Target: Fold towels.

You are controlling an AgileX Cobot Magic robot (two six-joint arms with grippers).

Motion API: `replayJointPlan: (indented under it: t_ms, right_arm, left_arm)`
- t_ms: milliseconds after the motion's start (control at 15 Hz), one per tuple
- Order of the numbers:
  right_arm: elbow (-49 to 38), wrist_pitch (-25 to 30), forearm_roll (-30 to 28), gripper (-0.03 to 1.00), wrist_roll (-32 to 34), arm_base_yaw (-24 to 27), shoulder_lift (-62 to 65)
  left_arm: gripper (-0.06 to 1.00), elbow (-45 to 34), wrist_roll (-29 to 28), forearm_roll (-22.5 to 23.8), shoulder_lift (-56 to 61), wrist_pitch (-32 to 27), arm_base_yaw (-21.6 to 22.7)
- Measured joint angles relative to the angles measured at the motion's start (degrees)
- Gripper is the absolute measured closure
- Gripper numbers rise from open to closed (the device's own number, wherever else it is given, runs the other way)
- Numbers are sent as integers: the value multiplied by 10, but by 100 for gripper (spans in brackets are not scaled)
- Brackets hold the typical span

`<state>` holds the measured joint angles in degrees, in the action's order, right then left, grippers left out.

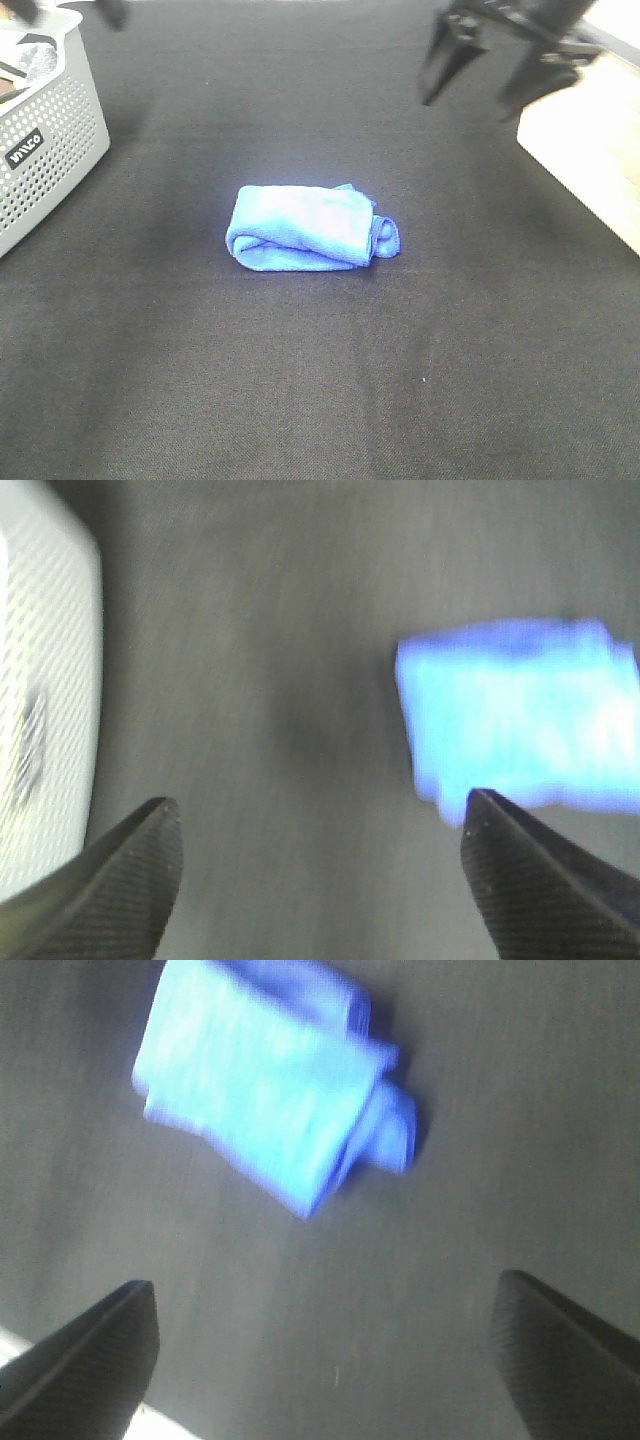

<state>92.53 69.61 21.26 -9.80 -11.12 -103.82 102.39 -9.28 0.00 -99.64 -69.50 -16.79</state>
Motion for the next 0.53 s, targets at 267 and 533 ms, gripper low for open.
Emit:
replayJointPlan:
  t_ms: [267, 533]
  right_arm:
    - [-169, 0, -37, 12, 0, 0, 172]
    - [-366, 0, -76, 12, 0, 0, 385]
  left_arm:
    - [21, -187, 2, 25, 195, -1, 0]
    - [21, -365, 3, 29, 421, -2, 0]
